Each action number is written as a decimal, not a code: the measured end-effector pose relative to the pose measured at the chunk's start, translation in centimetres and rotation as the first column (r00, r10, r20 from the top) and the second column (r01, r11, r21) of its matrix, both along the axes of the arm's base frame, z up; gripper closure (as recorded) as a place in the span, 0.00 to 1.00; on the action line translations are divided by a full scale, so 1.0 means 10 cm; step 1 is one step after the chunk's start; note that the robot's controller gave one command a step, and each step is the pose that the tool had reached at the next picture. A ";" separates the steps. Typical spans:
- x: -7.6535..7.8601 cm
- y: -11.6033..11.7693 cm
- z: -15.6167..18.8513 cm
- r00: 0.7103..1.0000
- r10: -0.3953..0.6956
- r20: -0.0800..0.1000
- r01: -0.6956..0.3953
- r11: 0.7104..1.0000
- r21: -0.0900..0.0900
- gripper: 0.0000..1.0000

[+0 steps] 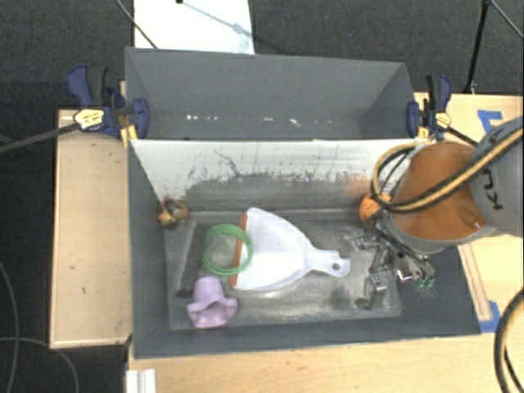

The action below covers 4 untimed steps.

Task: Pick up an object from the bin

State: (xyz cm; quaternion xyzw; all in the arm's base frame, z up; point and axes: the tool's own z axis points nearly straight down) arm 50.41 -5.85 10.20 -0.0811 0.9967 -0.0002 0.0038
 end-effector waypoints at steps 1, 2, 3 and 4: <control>0.07 0.15 -0.23 1.000 -0.006 -0.016 0.006 1.000 0.001 0.00; 0.13 0.54 -0.31 0.999 -0.049 -0.001 0.049 0.999 0.000 1.00; 0.13 0.54 -0.31 0.999 -0.048 -0.001 0.048 0.999 0.000 1.00; 0.08 0.56 -0.25 0.995 -0.097 -0.006 0.097 0.995 0.000 1.00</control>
Offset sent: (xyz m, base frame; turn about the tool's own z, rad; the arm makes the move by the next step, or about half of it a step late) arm 0.0115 0.0539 -0.0320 0.0515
